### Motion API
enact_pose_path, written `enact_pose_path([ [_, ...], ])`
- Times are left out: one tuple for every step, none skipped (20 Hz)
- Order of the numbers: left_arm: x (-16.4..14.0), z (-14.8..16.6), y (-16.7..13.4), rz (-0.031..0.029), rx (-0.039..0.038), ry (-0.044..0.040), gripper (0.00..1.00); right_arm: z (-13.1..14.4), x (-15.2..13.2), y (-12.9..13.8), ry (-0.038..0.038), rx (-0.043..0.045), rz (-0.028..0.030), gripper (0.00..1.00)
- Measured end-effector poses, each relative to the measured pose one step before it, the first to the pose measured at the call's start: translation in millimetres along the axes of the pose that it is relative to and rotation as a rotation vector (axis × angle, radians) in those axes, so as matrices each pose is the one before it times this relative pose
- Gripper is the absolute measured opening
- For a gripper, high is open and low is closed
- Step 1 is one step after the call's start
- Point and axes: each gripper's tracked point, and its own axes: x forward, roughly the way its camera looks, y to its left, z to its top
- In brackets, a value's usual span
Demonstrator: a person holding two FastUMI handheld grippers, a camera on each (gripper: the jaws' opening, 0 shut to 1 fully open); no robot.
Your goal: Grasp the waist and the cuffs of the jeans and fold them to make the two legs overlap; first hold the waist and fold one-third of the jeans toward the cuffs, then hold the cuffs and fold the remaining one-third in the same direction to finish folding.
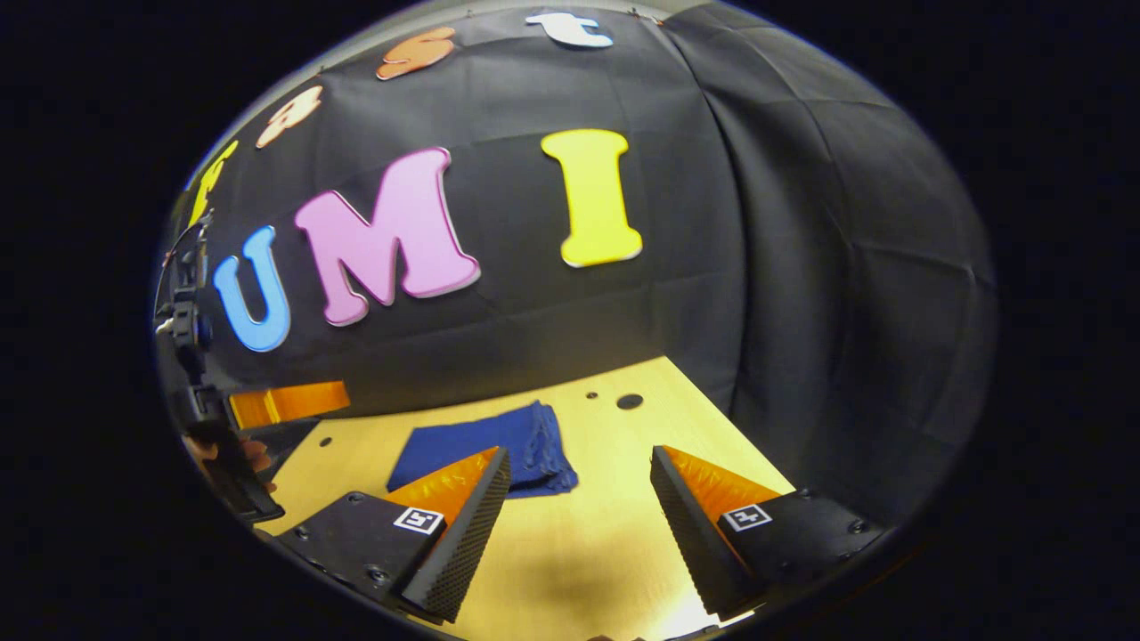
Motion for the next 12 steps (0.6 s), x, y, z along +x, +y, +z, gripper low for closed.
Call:
enact_pose_path([
  [-27.76, 13.94, 8.77, 0.02658, 0.02289, -0.02848, 0.96, 13.74, -13.85, 12.31, -0.02376, -0.01925, 0.01433, 0.97],
  [-28.41, 13.86, 10.49, 0.02816, 0.01418, -0.02491, 0.96, 12.46, -11.34, 9.98, -0.02536, -0.02655, 0.01486, 0.97],
  [-28.53, 15.57, 10.64, 0.02150, 0.00169, -0.02314, 0.96, 15.25, -14.74, 12.70, -0.03018, -0.02940, 0.01242, 0.97],
  [-26.96, 16.69, 11.75, 0.01336, -0.00384, -0.02031, 0.97, 13.96, -13.61, 11.66, -0.02640, -0.01910, 0.01320, 0.97],
  [-25.52, 14.75, 10.36, 0.01434, -0.00476, -0.02214, 0.97, 14.60, -15.89, 12.26, -0.02798, -0.01258, 0.01268, 0.97],
  [-25.64, 15.34, 12.16, 0.01575, -0.00342, -0.02700, 0.97, 13.41, -15.82, 10.76, -0.02697, -0.01005, 0.00696, 0.97],
  [-23.29, 13.91, 9.71, 0.01466, -0.00163, -0.02492, 0.96, 13.50, -16.72, 9.10, -0.03010, -0.00938, 0.00734, 0.97],
  [-22.66, 12.16, 8.02, 0.01102, 0.00103, -0.02611, 0.96, 14.15, -14.34, 9.04, -0.03561, -0.01165, 0.00408, 0.97],
  [-18.57, 12.41, 7.04, 0.01264, 0.00381, -0.02263, 0.96, 11.50, -13.53, 8.85, -0.02750, -0.00647, 0.00398, 0.96],
  [-18.73, 8.03, 6.14, 0.01157, 0.00522, -0.01893, 0.97, 10.36, -11.09, 9.51, -0.02282, -0.00414, 0.01001, 0.96],
  [-15.00, 7.03, 5.87, 0.01051, 0.00358, -0.02065, 0.97, 7.52, -10.32, 9.95, -0.01935, -0.00174, 0.01132, 0.96],
  [-12.68, 4.82, 6.48, 0.01405, 0.00166, -0.01491, 0.97, 6.13, -8.11, 9.60, -0.01542, -0.00080, 0.01304, 0.97],
])
